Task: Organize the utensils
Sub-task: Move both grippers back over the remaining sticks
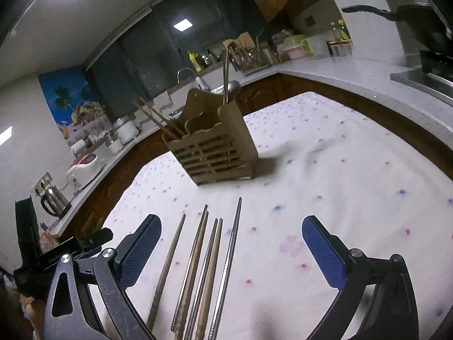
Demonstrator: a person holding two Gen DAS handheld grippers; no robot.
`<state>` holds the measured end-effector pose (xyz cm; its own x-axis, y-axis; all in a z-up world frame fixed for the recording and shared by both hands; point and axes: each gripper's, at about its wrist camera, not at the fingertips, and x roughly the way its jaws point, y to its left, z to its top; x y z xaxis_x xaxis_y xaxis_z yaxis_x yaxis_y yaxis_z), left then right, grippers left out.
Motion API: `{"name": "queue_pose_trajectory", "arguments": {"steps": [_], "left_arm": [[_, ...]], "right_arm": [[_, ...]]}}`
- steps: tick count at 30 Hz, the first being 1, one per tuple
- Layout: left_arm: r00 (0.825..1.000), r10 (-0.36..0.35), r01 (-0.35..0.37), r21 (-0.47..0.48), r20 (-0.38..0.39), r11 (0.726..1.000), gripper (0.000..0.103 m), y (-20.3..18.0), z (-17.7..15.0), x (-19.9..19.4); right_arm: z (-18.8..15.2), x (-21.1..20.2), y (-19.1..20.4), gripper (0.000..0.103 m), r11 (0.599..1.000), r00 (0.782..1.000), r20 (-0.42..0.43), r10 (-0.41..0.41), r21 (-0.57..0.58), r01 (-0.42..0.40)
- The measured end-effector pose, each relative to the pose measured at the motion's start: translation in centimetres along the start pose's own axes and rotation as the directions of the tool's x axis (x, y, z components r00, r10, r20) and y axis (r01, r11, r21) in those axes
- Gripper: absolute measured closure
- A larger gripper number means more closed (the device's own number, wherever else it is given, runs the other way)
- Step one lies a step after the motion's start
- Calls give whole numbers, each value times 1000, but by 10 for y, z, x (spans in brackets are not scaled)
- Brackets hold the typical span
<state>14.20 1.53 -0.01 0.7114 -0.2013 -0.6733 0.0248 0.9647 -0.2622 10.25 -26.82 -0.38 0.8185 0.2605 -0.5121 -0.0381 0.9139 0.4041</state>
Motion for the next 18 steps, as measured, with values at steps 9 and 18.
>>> {"name": "queue_pose_trajectory", "arguments": {"steps": [9, 18], "left_arm": [[999, 4, -3, 20, -48, 1000, 20, -4, -3, 18], [988, -26, 43, 103, -153, 994, 54, -21, 13, 60]], "right_arm": [[-2, 17, -2, 4, 999, 998, -49, -27, -26, 26], [9, 64, -2, 39, 998, 984, -175, -33, -63, 23]]}}
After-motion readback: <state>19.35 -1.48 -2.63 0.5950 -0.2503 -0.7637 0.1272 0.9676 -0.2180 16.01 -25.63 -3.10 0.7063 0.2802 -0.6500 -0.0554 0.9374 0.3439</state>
